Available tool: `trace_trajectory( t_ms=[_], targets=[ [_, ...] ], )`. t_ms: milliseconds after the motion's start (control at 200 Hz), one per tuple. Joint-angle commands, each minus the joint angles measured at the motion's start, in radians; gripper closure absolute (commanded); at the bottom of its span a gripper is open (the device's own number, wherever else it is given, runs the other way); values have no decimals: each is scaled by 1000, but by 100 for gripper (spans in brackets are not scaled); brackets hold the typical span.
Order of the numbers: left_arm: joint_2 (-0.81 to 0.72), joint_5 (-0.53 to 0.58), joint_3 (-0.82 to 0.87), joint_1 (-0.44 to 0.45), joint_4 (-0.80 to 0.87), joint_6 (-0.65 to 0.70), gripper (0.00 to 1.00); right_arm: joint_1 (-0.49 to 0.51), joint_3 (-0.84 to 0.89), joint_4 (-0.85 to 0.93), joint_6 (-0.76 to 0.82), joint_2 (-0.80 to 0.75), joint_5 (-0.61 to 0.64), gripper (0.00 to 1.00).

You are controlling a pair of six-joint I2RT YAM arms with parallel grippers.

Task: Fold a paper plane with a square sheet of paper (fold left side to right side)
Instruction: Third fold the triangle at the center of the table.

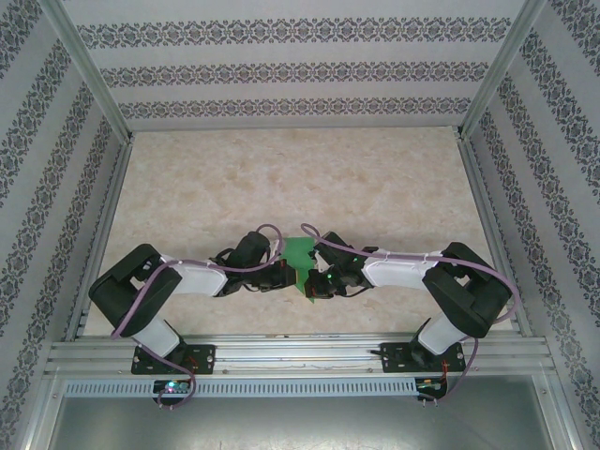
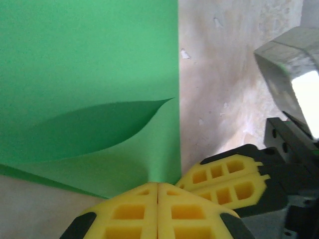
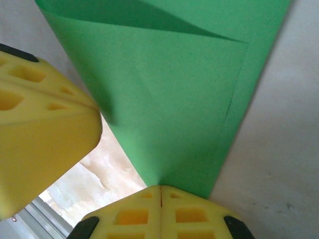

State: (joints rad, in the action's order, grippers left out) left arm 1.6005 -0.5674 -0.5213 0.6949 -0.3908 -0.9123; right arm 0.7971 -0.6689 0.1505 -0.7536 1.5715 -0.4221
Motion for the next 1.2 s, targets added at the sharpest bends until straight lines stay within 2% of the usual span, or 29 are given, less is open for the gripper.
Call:
trace_trajectory(
  t_ms=[0,540,959,1194],
  targets=[
    [19,15,-10,17,-24,-16,92,10,17,136,4,33,114,100],
    [67,112,-30,17,69,-23,95,21,6,189,18,34,141,100],
    [69,240,-105,12,291,30,96,28,9,215,19,36,147,100],
    [52,251,-95,-20,283,39,96,28,4,230,23,36,149,100]
  ],
)
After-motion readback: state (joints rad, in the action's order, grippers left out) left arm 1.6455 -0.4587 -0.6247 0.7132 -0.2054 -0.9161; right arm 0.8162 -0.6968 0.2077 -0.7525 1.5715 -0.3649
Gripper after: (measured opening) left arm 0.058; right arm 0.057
